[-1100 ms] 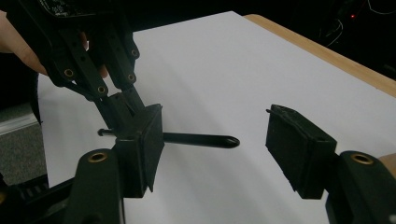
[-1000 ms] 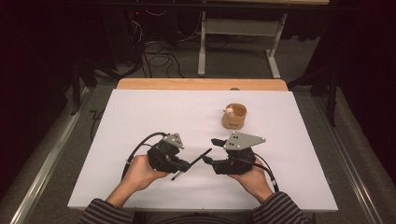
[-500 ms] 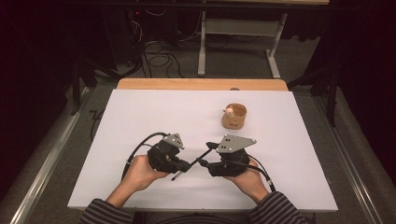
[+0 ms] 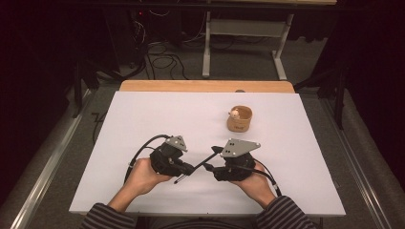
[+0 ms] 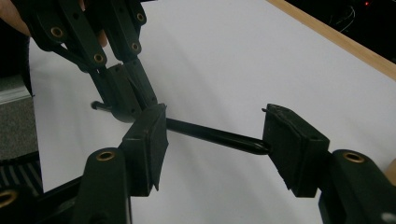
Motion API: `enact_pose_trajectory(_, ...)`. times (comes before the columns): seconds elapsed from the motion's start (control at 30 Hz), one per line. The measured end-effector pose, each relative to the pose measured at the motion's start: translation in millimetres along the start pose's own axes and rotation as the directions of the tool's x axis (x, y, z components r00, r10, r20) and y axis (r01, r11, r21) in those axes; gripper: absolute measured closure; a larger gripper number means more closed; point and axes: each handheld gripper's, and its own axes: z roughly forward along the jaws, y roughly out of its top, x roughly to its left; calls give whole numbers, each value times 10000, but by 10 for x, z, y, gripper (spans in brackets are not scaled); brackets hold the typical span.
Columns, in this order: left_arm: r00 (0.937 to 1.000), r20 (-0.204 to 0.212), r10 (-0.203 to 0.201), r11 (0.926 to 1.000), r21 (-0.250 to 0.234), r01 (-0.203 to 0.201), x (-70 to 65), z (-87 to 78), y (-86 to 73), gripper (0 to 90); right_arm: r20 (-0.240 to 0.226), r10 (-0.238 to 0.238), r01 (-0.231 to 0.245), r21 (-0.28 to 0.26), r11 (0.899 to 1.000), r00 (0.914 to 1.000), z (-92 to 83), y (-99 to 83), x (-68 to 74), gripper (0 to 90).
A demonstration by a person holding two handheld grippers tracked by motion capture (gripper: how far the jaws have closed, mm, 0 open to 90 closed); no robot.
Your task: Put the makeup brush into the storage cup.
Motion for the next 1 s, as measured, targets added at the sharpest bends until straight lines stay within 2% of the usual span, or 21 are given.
enact_pose_trajectory(0.37,9999,122,-79,9995,-294,83,7,-58,1,833,87,-33,31,249,9997,10000,6,-23,-13,420)
enact_pose_trajectory(0.5,9998,147,-92,9996,-247,96,1,-56,6,834,84,-81,77,377,9993,9999,22,-32,-11,415)
enact_pose_trajectory(0.67,10000,53,-48,10000,-16,48,-13,-22,13,834,254,-140,134,236,9996,9996,16,-1,1,402)
enact_pose_trajectory(0.8,10000,9,-71,10000,7,71,-12,-22,14,834,191,-302,299,186,9994,9994,21,29,16,403)
enact_pose_trajectory(1.0,9999,31,-107,9998,-162,108,3,-57,11,833,191,-623,611,549,9966,9979,90,19,47,400)
